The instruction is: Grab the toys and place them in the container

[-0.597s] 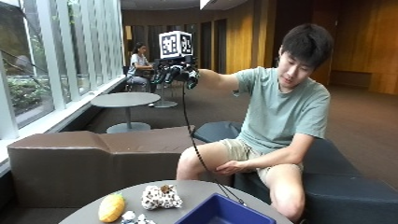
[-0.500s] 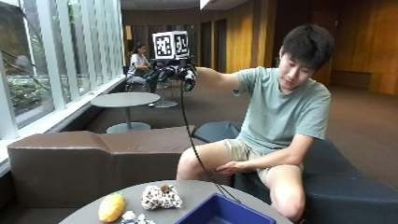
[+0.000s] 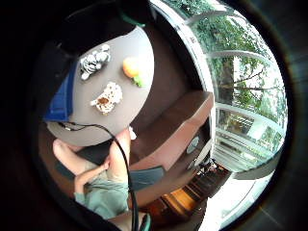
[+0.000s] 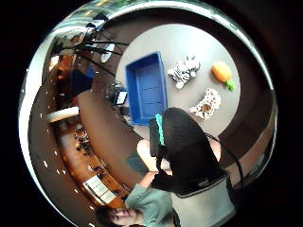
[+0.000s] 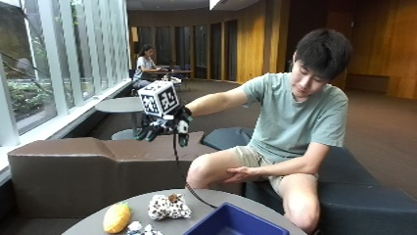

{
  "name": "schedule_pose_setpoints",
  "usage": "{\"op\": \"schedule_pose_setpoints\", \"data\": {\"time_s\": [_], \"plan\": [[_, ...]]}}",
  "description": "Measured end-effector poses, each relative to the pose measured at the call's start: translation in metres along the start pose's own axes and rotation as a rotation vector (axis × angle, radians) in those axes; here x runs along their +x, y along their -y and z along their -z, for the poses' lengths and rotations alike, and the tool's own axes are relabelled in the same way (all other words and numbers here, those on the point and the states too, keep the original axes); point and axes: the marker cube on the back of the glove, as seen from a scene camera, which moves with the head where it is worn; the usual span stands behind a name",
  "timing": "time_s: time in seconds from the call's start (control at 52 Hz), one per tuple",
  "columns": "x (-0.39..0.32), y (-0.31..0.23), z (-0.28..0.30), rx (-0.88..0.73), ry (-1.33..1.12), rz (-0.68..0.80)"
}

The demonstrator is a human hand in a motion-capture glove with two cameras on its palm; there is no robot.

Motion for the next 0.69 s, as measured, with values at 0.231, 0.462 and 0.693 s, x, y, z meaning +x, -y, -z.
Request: {"op": "schedule_pose_setpoints", "data": {"time_s": [0.231, 0.462, 0.693], "plan": [[0.028, 0.027, -0.131, -0.121, 0.036, -0.002], [0.050, 0.038, -0.246, -0.319, 0.066, -0.035], [0.048, 0.053, -0.307, -0.228, 0.034, -0.047]]}}
